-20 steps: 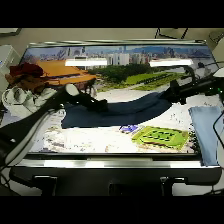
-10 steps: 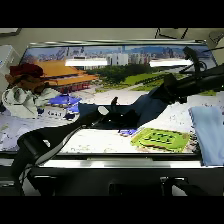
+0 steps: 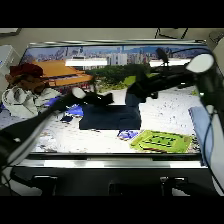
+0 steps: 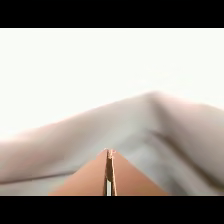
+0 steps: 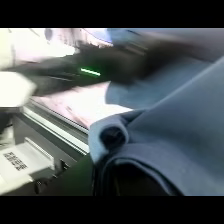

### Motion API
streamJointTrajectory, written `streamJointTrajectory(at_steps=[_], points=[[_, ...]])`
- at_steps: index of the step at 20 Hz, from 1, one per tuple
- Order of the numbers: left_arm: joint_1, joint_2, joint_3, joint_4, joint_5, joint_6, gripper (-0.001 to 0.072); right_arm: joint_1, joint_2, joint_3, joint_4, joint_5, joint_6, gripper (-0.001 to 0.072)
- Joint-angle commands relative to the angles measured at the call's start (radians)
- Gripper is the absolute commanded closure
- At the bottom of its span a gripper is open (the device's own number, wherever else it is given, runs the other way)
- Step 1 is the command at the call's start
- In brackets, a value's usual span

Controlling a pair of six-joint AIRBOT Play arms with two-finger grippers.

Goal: Fold the clothes and pants, and hang the long-sleeved shirts on hangers.

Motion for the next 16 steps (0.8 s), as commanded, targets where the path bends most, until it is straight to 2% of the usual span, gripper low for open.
streamJointTrajectory(at_steps=[1,4,7,8,9,10,11,13,16], points=[[0.286,0.247,0.001,0.438,-0.216,-0.075,0.0688,0.145,-0.158,0.000,0.113,-0.209,-0.016,0.0677],[0.464,0.457,0.001,0.446,-0.274,-0.024,0.0688,0.280,-0.336,0.000,0.242,-0.359,-0.042,0.0676],[0.536,0.620,0.001,0.446,-0.290,-0.022,0.0687,0.382,-0.486,0.000,0.415,-0.462,-0.085,0.0671],[0.537,0.658,0.001,0.446,-0.290,-0.022,0.0687,0.404,-0.521,0.000,0.481,-0.494,-0.089,0.0601],[0.532,0.683,0.001,0.446,-0.290,-0.022,0.0687,0.417,-0.545,0.000,0.563,-0.514,-0.129,0.0332],[0.525,0.702,0.001,0.445,-0.294,-0.022,0.0687,0.415,-0.550,0.000,0.634,-0.513,-0.212,0.0005],[0.517,0.713,0.001,0.446,-0.297,-0.022,0.0687,0.399,-0.540,0.001,0.674,-0.509,-0.278,0.0013],[0.503,0.718,0.000,0.446,-0.298,-0.022,0.0686,0.335,-0.490,0.001,0.655,-0.503,-0.287,0.0014],[0.495,0.716,0.000,0.444,-0.297,-0.023,0.0686,0.151,-0.375,0.001,0.452,-0.410,-0.254,0.0016]])
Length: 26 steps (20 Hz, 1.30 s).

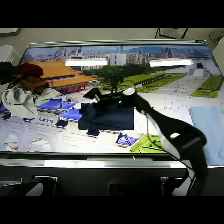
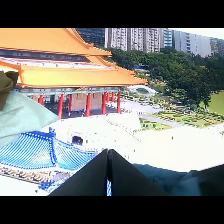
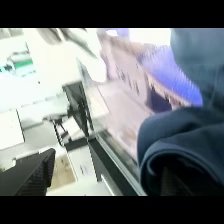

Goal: Fold the clothes and pants, and hang the long-sleeved shirts on hangers.

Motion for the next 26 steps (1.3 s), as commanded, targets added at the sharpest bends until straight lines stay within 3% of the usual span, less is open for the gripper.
streamJointTrajectory(at_steps=[1,3,6,8,10,12,13,16,20,21,22,23,24,25,26], points=[[-0.003,0.018,0.000,0.006,-0.004,0.000,0.0686,-0.200,0.111,0.001,-0.226,0.122,0.036,0.0016],[-0.003,0.017,0.000,0.006,-0.002,0.000,0.0685,-0.339,0.169,0.001,-0.476,0.296,0.156,0.0015],[-0.003,0.017,0.000,0.005,0.005,0.000,0.0685,-0.447,0.180,-0.002,-0.683,0.544,0.177,0.0014],[-0.003,0.017,0.000,0.005,0.006,-0.001,0.0685,-0.451,0.180,-0.003,-0.848,0.589,0.163,0.0015],[-0.003,0.017,0.000,-0.005,0.006,-0.002,0.0685,-0.443,0.180,-0.049,-0.956,0.526,0.209,0.0019],[-0.004,0.017,0.000,-0.006,0.006,-0.004,0.0685,-0.443,0.169,-0.146,-0.904,0.436,0.209,0.0057],[-0.004,0.017,0.000,-0.006,0.005,-0.004,0.0686,-0.443,0.153,-0.186,-0.836,0.416,0.171,0.0095],[-0.003,0.016,0.000,-0.010,0.005,-0.005,0.0685,-0.439,0.085,-0.262,-0.542,0.405,-0.013,0.0095],[-0.003,0.016,0.000,-0.040,0.006,-0.004,0.0685,-0.401,0.018,-0.262,-0.477,0.400,-0.048,0.0097],[-0.003,0.017,0.000,-0.051,0.006,-0.004,0.0685,-0.394,0.008,-0.262,-0.477,0.398,-0.048,0.0124],[-0.004,0.017,0.000,-0.059,0.006,-0.004,0.0685,-0.387,0.001,-0.262,-0.471,0.395,-0.048,0.0197],[-0.004,0.017,0.000,-0.066,0.006,-0.004,0.0685,-0.381,-0.001,-0.262,-0.457,0.393,-0.053,0.0338],[-0.004,0.017,0.000,-0.071,0.006,-0.004,0.0685,-0.383,0.001,-0.259,-0.435,0.383,-0.083,0.0555],[-0.004,0.017,0.000,-0.074,0.006,-0.004,0.0685,-0.385,0.007,-0.252,-0.402,0.386,-0.125,0.0658],[-0.004,0.017,0.000,-0.078,0.006,-0.004,0.0685,-0.393,0.019,-0.231,-0.370,0.402,-0.167,0.0676]])
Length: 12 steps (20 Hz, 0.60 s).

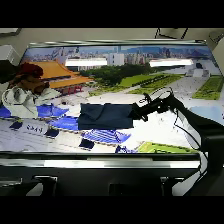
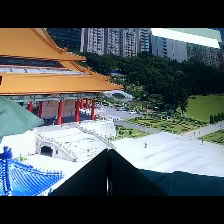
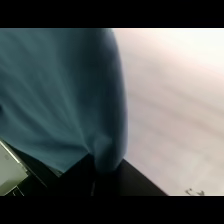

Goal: Fold the clothes and pants, and hang the long-sleeved shirts on hangers.

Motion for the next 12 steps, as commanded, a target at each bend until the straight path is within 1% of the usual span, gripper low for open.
streamJointTrajectory(at_steps=[1,3,6,9,12], points=[[-0.001,0.000,0.000,-0.027,0.000,0.000,0.0685,-0.014,0.023,0.049,0.106,0.024,-0.106,0.0677],[-0.001,0.000,0.000,-0.037,0.001,0.000,0.0684,-0.071,0.074,0.138,0.106,0.056,-0.104,0.0677],[-0.001,0.000,0.000,-0.037,0.001,0.000,0.0684,-0.206,0.142,0.308,0.093,0.150,-0.010,0.0677],[-0.001,0.000,0.000,-0.037,0.001,0.000,0.0684,-0.358,0.193,0.447,-0.006,0.229,0.089,0.0677],[-0.001,0.000,0.000,-0.037,0.001,0.000,0.0684,-0.521,0.223,0.544,-0.103,0.256,0.158,0.0677]])
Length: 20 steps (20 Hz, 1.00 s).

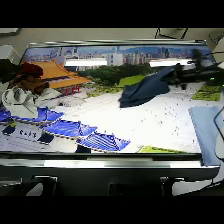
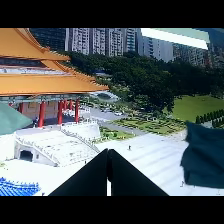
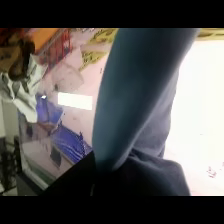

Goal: Fold the clothes and pants, and hang the long-sleeved shirts on hangers.

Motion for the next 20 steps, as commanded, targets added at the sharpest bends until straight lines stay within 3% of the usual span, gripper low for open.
streamJointTrajectory(at_steps=[1,5,12,20], points=[[0.000,0.000,0.000,-0.001,0.000,0.001,0.0684,-0.196,0.039,0.121,-0.098,0.042,0.098,0.0677],[0.000,0.000,0.000,-0.001,0.001,0.000,0.0684,-0.399,0.042,0.166,-0.100,0.002,0.179,0.0677],[0.000,0.000,0.000,-0.002,0.001,0.000,0.0684,-0.597,0.054,0.167,-0.101,-0.002,0.193,0.0677],[-0.001,0.000,0.000,-0.035,0.002,0.004,0.0684,-0.729,0.121,0.168,-0.259,0.214,0.240,0.0677]])
